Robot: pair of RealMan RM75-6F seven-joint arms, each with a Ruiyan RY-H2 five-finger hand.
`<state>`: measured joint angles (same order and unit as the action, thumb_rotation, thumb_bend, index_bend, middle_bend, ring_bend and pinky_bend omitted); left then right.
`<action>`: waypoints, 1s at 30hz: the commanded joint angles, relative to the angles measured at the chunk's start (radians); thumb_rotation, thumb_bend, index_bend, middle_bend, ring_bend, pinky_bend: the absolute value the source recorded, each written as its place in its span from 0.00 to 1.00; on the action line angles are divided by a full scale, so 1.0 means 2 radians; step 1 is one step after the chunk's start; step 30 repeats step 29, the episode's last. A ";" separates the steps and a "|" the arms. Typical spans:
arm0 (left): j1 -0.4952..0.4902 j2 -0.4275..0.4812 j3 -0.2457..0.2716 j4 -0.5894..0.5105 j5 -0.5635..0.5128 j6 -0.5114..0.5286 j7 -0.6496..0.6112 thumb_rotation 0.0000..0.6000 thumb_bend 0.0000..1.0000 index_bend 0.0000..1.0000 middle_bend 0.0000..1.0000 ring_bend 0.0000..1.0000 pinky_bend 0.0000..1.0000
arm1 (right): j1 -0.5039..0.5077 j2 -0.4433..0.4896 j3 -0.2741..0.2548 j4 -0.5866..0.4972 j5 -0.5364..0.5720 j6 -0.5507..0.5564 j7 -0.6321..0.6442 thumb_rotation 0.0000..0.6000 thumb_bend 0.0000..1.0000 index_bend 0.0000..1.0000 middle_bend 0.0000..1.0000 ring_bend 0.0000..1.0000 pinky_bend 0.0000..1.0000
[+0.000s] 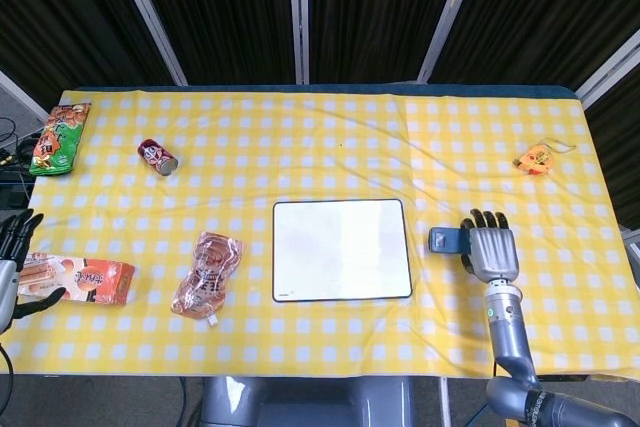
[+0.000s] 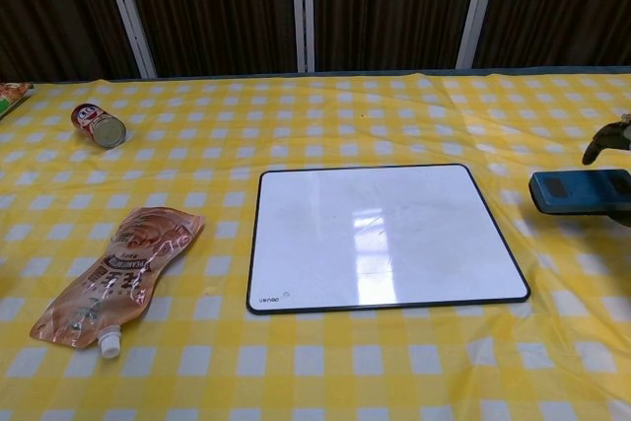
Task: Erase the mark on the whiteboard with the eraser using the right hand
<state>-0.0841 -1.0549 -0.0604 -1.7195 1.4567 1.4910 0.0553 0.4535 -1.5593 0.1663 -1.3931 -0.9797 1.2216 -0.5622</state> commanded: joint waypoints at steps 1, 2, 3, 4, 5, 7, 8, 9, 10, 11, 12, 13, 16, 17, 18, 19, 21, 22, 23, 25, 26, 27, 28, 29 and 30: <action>0.000 0.000 0.001 0.000 0.000 -0.001 0.001 1.00 0.11 0.00 0.00 0.00 0.00 | -0.005 0.006 0.002 0.000 -0.011 0.005 0.015 1.00 0.17 0.11 0.00 0.00 0.01; 0.000 -0.001 0.001 0.001 0.001 -0.001 0.002 1.00 0.11 0.00 0.00 0.00 0.00 | -0.008 0.011 0.002 -0.006 -0.016 0.009 0.022 1.00 0.17 0.10 0.00 0.00 0.00; 0.000 -0.001 0.001 0.001 0.001 -0.002 0.002 1.00 0.11 0.00 0.00 0.00 0.00 | -0.009 0.013 0.002 -0.009 -0.018 0.010 0.025 1.00 0.17 0.10 0.00 0.00 0.00; -0.001 -0.002 0.002 0.002 0.001 -0.002 0.003 1.00 0.11 0.00 0.00 0.00 0.00 | -0.012 0.017 0.003 -0.013 -0.022 0.012 0.032 1.00 0.17 0.09 0.00 0.00 0.00; -0.001 -0.002 0.002 0.004 0.002 -0.003 0.004 1.00 0.11 0.00 0.00 0.00 0.00 | -0.016 0.025 0.003 -0.020 -0.028 0.018 0.042 1.00 0.17 0.09 0.00 0.00 0.00; 0.000 -0.004 0.004 0.006 0.003 -0.004 0.003 1.00 0.11 0.00 0.00 0.00 0.00 | -0.027 0.041 -0.001 -0.032 -0.048 0.030 0.063 1.00 0.17 0.09 0.00 0.00 0.00; 0.000 -0.004 0.005 0.008 0.004 -0.004 0.003 1.00 0.11 0.00 0.00 0.00 0.00 | -0.032 0.048 -0.003 -0.036 -0.062 0.040 0.077 1.00 0.17 0.09 0.00 0.00 0.00; 0.000 -0.005 0.005 0.009 0.004 -0.004 0.003 1.00 0.11 0.00 0.00 0.00 0.00 | -0.038 0.054 -0.008 -0.039 -0.077 0.048 0.089 1.00 0.17 0.08 0.00 0.00 0.00; 0.000 -0.006 0.005 0.010 0.005 -0.003 0.003 1.00 0.11 0.00 0.00 0.00 0.00 | -0.044 0.060 -0.014 -0.040 -0.092 0.057 0.101 1.00 0.17 0.08 0.00 0.00 0.00; 0.000 -0.007 0.005 0.011 0.007 -0.002 0.002 1.00 0.11 0.00 0.00 0.00 0.00 | -0.054 0.068 -0.023 -0.041 -0.117 0.073 0.118 1.00 0.17 0.07 0.00 0.00 0.00; 0.000 -0.008 0.006 0.012 0.008 -0.002 0.003 1.00 0.11 0.00 0.00 0.00 0.00 | -0.061 0.075 -0.030 -0.041 -0.135 0.085 0.131 1.00 0.17 0.06 0.00 0.00 0.00; 0.000 -0.009 0.006 0.014 0.010 -0.001 0.004 1.00 0.11 0.00 0.00 0.00 0.00 | -0.071 0.082 -0.040 -0.040 -0.159 0.102 0.147 1.00 0.16 0.06 0.00 0.00 0.00; 0.000 -0.014 0.008 0.018 0.013 0.000 0.009 1.00 0.11 0.00 0.00 0.00 0.00 | -0.093 0.098 -0.061 -0.034 -0.204 0.135 0.180 1.00 0.16 0.04 0.00 0.00 0.00; 0.000 -0.016 0.009 0.019 0.014 0.000 0.011 1.00 0.11 0.00 0.00 0.00 0.00 | -0.100 0.102 -0.066 -0.032 -0.214 0.144 0.189 1.00 0.16 0.04 0.00 0.00 0.00; 0.000 -0.018 0.009 0.020 0.015 0.000 0.012 1.00 0.11 0.00 0.00 0.00 0.00 | -0.106 0.104 -0.069 -0.029 -0.222 0.152 0.196 1.00 0.16 0.04 0.00 0.00 0.00; 0.001 -0.020 0.010 0.021 0.015 0.001 0.013 1.00 0.11 0.00 0.00 0.00 0.00 | -0.112 0.106 -0.072 -0.026 -0.229 0.161 0.202 1.00 0.16 0.04 0.00 0.00 0.00; 0.002 -0.023 0.012 0.023 0.021 0.004 0.012 1.00 0.11 0.00 0.00 0.00 0.00 | -0.125 0.108 -0.077 -0.018 -0.242 0.178 0.219 1.00 0.16 0.04 0.00 0.00 0.00; 0.002 -0.025 0.012 0.025 0.025 0.007 0.012 1.00 0.11 0.00 0.00 0.00 0.00 | -0.129 0.111 -0.082 -0.016 -0.248 0.179 0.224 1.00 0.16 0.04 0.00 0.00 0.00; 0.002 -0.027 0.013 0.027 0.028 0.009 0.013 1.00 0.11 0.00 0.00 0.00 0.00 | -0.131 0.114 -0.083 -0.016 -0.251 0.180 0.226 1.00 0.16 0.03 0.00 0.00 0.00; 0.002 -0.029 0.013 0.030 0.032 0.011 0.013 1.00 0.11 0.00 0.00 0.00 0.00 | -0.135 0.118 -0.084 -0.018 -0.257 0.184 0.232 1.00 0.16 0.03 0.00 0.00 0.00; 0.002 -0.029 0.013 0.032 0.033 0.011 0.011 1.00 0.11 0.00 0.00 0.00 0.00 | -0.138 0.120 -0.085 -0.019 -0.261 0.185 0.236 1.00 0.16 0.03 0.00 0.00 0.00; 0.002 -0.029 0.013 0.033 0.032 0.011 0.008 1.00 0.11 0.00 0.00 0.00 0.00 | -0.140 0.122 -0.086 -0.020 -0.262 0.185 0.239 1.00 0.16 0.03 0.00 0.00 0.00; 0.002 -0.029 0.012 0.034 0.032 0.011 0.005 1.00 0.11 0.00 0.00 0.00 0.00 | -0.141 0.124 -0.086 -0.022 -0.265 0.185 0.242 1.00 0.16 0.03 0.00 0.00 0.00; 0.001 -0.027 0.011 0.035 0.032 0.011 -0.002 1.00 0.11 0.00 0.00 0.00 0.00 | -0.143 0.126 -0.087 -0.023 -0.269 0.185 0.248 1.00 0.16 0.03 0.00 0.00 0.00; 0.001 -0.027 0.011 0.035 0.032 0.011 -0.002 1.00 0.11 0.00 0.00 0.00 0.00 | -0.143 0.126 -0.087 -0.023 -0.269 0.185 0.248 1.00 0.16 0.03 0.00 0.00 0.00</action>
